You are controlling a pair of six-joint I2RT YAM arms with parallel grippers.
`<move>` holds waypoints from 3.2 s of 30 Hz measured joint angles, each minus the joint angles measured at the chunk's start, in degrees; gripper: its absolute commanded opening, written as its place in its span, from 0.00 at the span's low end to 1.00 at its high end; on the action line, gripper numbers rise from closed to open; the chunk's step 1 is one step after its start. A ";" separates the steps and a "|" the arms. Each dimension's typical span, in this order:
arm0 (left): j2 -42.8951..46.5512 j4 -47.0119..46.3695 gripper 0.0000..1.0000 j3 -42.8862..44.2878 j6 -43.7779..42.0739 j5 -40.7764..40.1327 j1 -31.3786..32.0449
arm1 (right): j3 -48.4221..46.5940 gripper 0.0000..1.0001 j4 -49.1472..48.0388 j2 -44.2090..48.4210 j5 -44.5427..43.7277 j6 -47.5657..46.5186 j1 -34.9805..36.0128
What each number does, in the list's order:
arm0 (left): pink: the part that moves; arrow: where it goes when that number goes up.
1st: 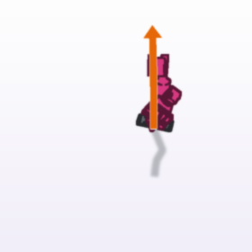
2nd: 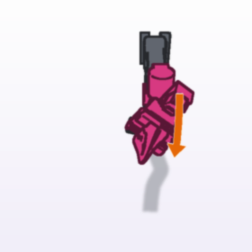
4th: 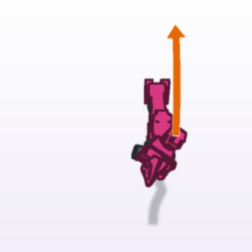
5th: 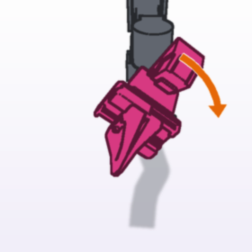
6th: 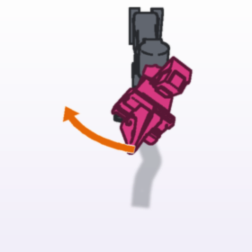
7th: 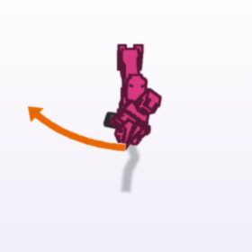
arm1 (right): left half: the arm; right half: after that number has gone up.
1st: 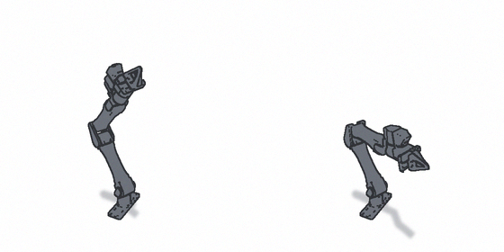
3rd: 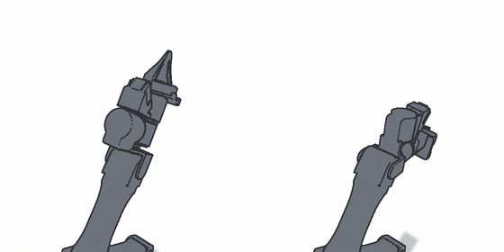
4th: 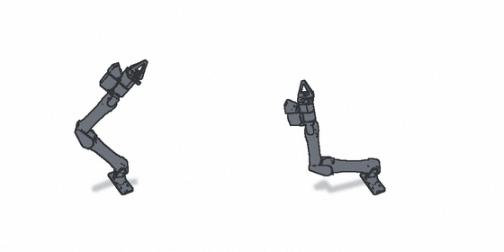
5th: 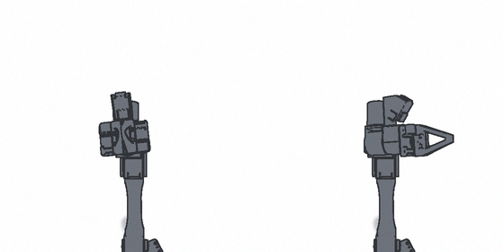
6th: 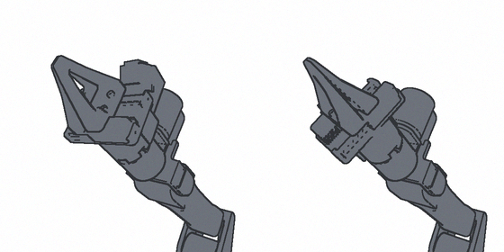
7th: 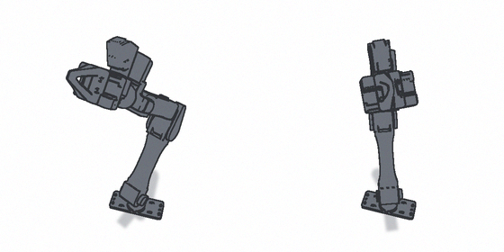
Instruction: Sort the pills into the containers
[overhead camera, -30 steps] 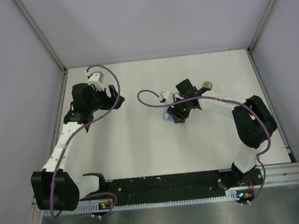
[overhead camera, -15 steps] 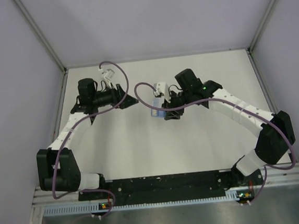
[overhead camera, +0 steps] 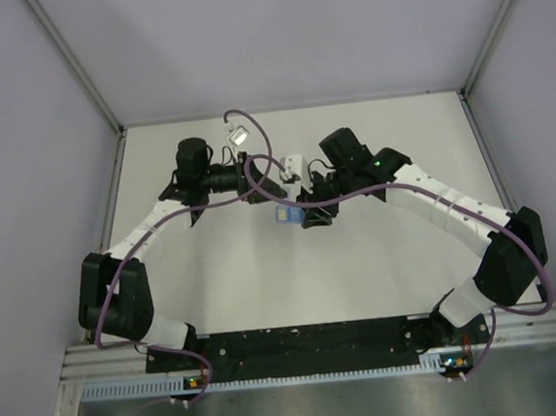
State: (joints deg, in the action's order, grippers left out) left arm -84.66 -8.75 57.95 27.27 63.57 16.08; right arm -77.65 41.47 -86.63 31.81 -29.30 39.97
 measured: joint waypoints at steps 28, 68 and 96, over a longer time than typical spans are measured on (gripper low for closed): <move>1.70 -8.20 0.75 -2.47 5.62 3.78 3.30 | -0.15 0.24 -1.25 -1.97 -5.55 5.14 0.02; 3.87 2.69 0.83 -4.26 -7.76 -2.89 4.20 | -2.10 0.17 -1.44 -3.54 -11.15 7.06 0.02; 0.00 5.62 0.82 -3.26 1.60 -9.01 -0.11 | -1.01 0.15 -4.26 -1.29 -13.38 8.00 0.02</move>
State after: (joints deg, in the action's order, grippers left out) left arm -84.66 -3.14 54.70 28.86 54.57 15.97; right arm -78.65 37.21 -87.92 18.44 -21.30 39.99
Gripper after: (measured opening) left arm 0.829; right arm 0.438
